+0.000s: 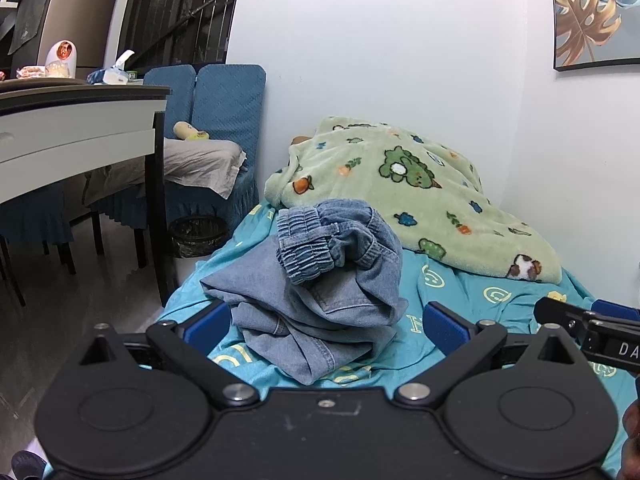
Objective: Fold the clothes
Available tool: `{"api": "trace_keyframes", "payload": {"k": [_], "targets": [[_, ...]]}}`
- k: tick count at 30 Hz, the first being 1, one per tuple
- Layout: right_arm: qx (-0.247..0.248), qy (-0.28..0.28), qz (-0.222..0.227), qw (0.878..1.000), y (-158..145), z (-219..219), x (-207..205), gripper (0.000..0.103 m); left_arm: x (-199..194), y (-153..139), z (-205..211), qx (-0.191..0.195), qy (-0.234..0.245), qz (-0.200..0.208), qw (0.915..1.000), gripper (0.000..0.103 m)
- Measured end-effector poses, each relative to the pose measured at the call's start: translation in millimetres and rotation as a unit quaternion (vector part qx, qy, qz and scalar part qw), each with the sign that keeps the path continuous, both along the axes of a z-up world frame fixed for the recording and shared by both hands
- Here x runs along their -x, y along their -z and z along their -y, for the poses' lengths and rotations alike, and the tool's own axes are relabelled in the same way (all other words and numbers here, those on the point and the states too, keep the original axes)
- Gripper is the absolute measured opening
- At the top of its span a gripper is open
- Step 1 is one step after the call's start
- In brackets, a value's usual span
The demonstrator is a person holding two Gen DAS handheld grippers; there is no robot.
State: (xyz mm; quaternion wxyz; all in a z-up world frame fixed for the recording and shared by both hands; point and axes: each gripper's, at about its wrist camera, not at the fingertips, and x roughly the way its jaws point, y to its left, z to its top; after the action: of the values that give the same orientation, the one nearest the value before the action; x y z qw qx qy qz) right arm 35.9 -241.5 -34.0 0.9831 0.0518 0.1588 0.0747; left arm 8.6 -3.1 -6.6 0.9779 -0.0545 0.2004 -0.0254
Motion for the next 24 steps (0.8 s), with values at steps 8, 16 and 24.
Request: {"api": "trace_keyframes", "payload": {"k": [8, 16, 24], "targets": [[0.0, 0.004, 0.004, 1.0, -1, 2, 1, 0.103, -3, -1, 3, 0.002, 0.009, -0.015, 0.9998, 0.103], [0.004, 0.01, -0.002, 1.0, 0, 3, 0, 0.103, -7, -6, 6, -0.01, -0.002, -0.019, 0.9998, 0.102], [-0.024, 0.046, -0.001, 0.999, 3, 15, -5, 0.103, -56, -15, 17, -0.023, 0.038, -0.062, 0.9971, 0.102]]}}
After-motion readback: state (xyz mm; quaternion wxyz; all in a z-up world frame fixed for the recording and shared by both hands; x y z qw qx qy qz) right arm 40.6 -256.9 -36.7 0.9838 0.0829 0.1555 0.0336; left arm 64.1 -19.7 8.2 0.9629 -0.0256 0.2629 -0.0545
